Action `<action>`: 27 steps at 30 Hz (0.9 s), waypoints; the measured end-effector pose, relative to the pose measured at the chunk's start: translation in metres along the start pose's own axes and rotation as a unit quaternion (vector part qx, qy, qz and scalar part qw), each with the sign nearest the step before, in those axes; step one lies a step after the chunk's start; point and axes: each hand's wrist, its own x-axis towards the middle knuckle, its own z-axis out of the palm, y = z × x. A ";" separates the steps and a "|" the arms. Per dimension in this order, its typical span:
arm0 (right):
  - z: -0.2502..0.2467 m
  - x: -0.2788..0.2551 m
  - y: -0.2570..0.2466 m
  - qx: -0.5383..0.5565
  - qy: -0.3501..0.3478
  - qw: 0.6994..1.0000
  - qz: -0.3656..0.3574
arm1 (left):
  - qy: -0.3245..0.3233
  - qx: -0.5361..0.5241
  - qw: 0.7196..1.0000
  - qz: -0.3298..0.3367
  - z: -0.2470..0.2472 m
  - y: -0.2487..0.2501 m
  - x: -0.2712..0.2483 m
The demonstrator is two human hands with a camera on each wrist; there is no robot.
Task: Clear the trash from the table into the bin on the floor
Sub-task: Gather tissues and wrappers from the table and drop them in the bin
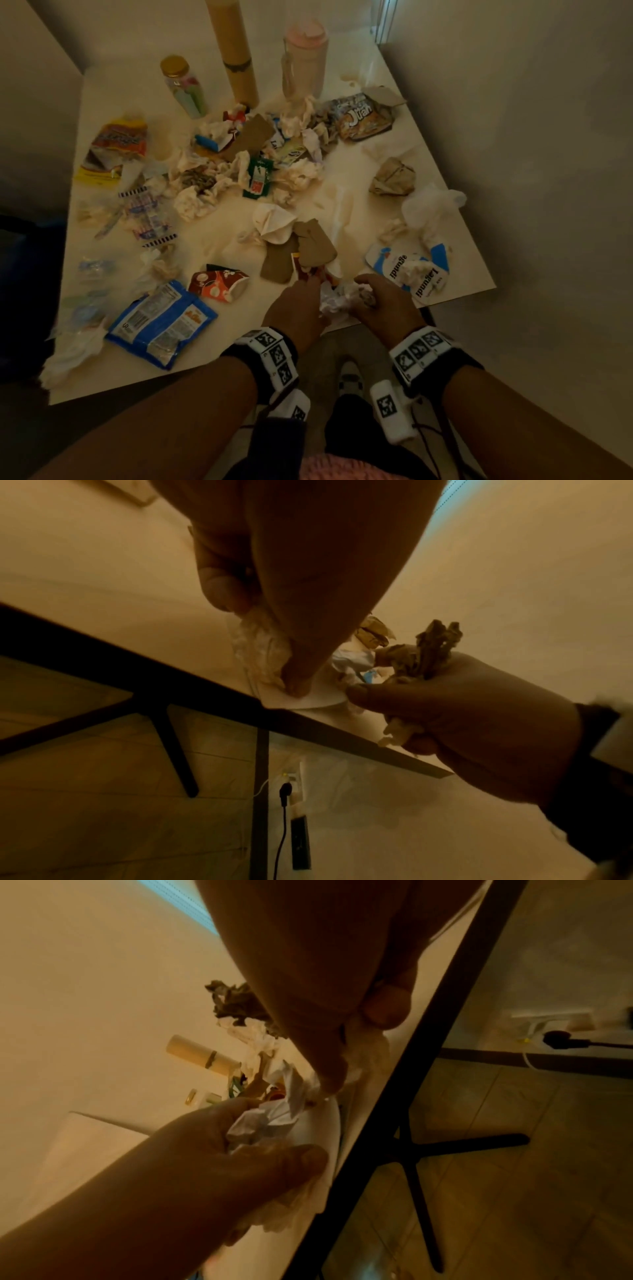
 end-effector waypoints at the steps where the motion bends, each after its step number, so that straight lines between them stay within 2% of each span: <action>1: 0.002 0.003 -0.001 -0.013 -0.005 1.000 0.002 | -0.001 0.005 1.000 0.002 0.002 -0.003 -0.001; 5: 0.007 0.013 0.004 -0.076 -0.061 0.995 0.032 | 0.006 0.015 0.999 -0.031 0.004 -0.006 0.000; 10: 0.013 0.004 0.017 -0.121 -0.064 0.991 -0.005 | 0.022 0.009 0.999 -0.035 -0.001 -0.014 -0.008; 16: 0.004 -0.004 0.018 -0.036 0.008 0.997 -0.074 | 0.015 -0.045 0.998 -0.030 -0.013 -0.025 -0.025; 22: -0.008 -0.002 -0.001 0.006 -0.014 0.999 -0.031 | 0.030 -0.080 0.996 -0.034 -0.038 -0.036 -0.046; 27: -0.003 -0.001 -0.010 0.061 -0.018 0.996 -0.067 | 0.034 -0.042 0.998 -0.012 -0.055 -0.061 -0.059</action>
